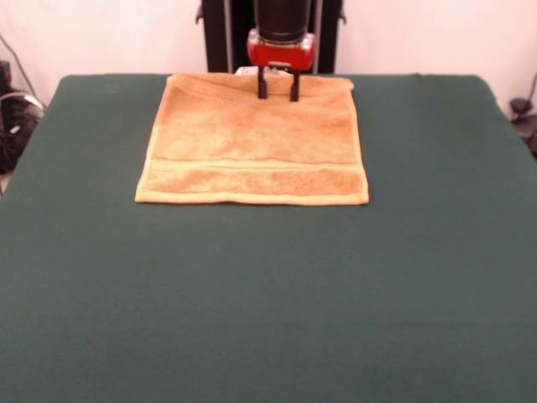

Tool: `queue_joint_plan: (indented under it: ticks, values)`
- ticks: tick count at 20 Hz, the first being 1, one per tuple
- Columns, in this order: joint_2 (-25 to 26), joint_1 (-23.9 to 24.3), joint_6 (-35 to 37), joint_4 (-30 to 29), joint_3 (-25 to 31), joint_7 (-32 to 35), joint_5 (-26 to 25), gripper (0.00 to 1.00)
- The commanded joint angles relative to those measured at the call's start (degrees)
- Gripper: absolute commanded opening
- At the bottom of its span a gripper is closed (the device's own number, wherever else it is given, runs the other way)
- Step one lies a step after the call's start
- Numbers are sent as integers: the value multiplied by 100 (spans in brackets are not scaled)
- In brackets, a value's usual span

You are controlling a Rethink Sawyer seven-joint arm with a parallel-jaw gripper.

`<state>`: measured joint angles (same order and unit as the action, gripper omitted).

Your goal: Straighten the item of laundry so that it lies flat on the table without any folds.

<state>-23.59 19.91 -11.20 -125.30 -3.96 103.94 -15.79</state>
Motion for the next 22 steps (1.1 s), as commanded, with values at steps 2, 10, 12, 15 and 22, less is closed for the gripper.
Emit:
queue_joint_plan:
  ticks: [2,10,12,15,22]
  values:
    - [1713,-207,-951,1604,536,955,242,100]
    - [501,-222,-55,624,526,1017,348,100]
    - [117,-180,172,365,521,994,327,100]
    - [-205,-13,362,231,521,813,127,100]
    - [-466,355,258,163,504,557,-349,100]
